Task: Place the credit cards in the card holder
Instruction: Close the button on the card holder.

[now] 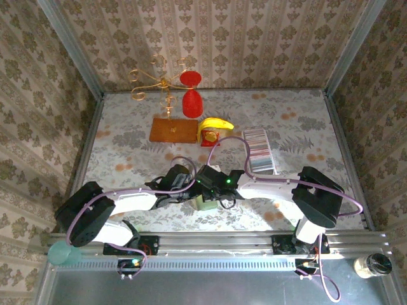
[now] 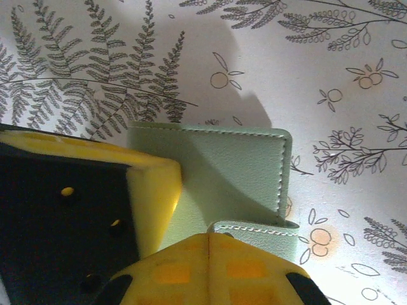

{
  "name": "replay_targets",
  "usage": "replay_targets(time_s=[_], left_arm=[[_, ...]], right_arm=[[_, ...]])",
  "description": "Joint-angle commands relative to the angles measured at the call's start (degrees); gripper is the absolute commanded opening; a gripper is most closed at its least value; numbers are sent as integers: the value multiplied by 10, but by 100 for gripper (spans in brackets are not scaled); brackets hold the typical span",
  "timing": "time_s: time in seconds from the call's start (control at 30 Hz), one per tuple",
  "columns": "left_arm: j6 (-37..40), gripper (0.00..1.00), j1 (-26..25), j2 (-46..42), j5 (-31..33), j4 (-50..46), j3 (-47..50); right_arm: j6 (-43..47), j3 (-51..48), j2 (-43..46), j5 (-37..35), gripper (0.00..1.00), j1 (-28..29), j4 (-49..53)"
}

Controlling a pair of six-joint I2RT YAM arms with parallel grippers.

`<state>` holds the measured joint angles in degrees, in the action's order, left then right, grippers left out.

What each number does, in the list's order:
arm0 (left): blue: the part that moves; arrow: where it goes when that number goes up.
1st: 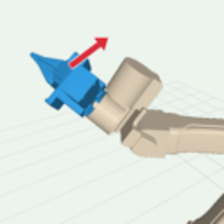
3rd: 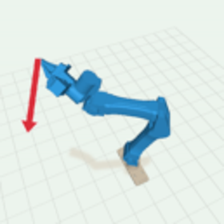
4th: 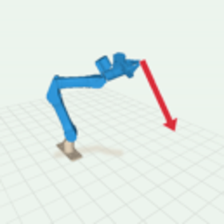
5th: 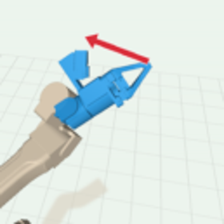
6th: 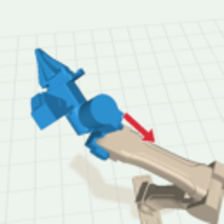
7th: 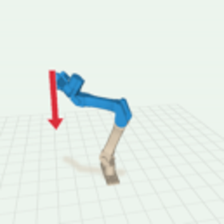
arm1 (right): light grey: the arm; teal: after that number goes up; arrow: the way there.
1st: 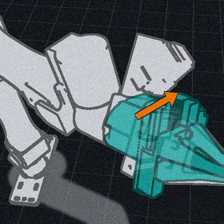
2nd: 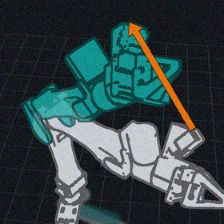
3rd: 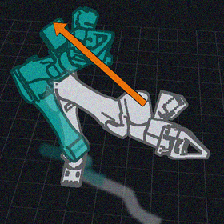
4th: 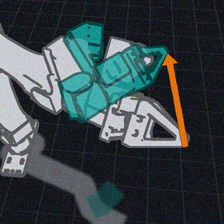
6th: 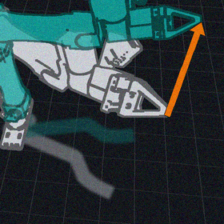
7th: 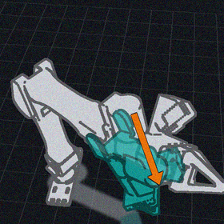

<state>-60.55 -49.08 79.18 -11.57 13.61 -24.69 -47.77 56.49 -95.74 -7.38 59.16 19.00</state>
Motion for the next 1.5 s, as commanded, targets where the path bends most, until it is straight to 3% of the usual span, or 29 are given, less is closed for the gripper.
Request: replay_targets(time_s=[0.0,0.43,0.9,1.47], left_arm=[[-16,4,2,4,5,-15,20],[-11,3,2,-25,19,-37,26],[-10,3,-7,-21,25,-43,24],[-14,2,-14,-24,26,-41,27]], right_arm=[[-11,-4,-11,8,0,3,-10],[-10,-14,-4,12,0,3,11],[-21,-29,-11,48,0,3,-50],[-34,-42,-53,4,0,9,19]])
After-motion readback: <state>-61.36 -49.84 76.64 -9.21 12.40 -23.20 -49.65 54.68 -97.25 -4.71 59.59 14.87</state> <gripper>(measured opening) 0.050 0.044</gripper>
